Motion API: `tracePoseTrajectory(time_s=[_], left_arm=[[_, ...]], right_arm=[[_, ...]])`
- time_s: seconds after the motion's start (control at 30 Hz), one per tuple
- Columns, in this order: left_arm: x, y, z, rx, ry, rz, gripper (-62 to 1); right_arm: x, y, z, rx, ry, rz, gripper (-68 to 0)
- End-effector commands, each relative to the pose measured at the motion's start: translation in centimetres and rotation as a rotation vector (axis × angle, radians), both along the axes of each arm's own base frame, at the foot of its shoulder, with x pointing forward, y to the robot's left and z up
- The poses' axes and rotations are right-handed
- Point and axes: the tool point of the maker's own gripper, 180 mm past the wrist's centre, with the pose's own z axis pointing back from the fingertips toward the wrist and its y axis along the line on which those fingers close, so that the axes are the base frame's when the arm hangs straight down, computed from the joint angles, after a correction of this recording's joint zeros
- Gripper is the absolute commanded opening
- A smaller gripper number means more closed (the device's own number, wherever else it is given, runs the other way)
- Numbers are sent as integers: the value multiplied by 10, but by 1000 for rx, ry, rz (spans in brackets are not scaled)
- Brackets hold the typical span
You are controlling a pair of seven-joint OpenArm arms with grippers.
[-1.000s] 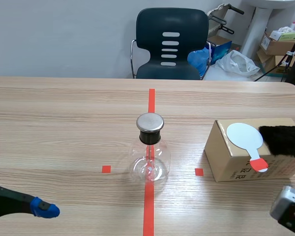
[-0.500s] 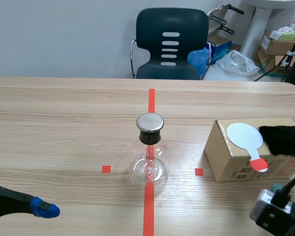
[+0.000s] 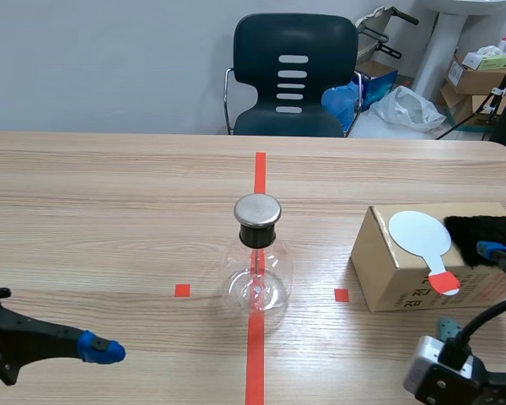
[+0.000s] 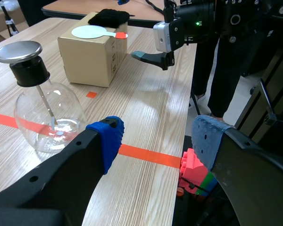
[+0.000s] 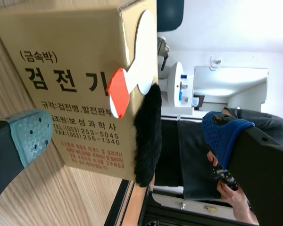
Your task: Do the electroscope experiment
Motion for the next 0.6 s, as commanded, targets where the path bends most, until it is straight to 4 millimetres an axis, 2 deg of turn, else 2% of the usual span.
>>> tracePoseTrajectory(time_s=[0.0,0.13,0.27,0.57], left_arm=[[1,-2,9,-28,-13,-6,-266],[1,-2,9,-28,-13,-6,-266],[1,-2,9,-28,-12,-6,-266],[1,-2,9,-28,-12,-6,-266]], right_arm=[[9,2,11,-13,-46,26,4],[14,17,2,-17,-37,93,4],[17,22,-6,-12,-24,110,4],[21,18,3,15,-75,81,4]])
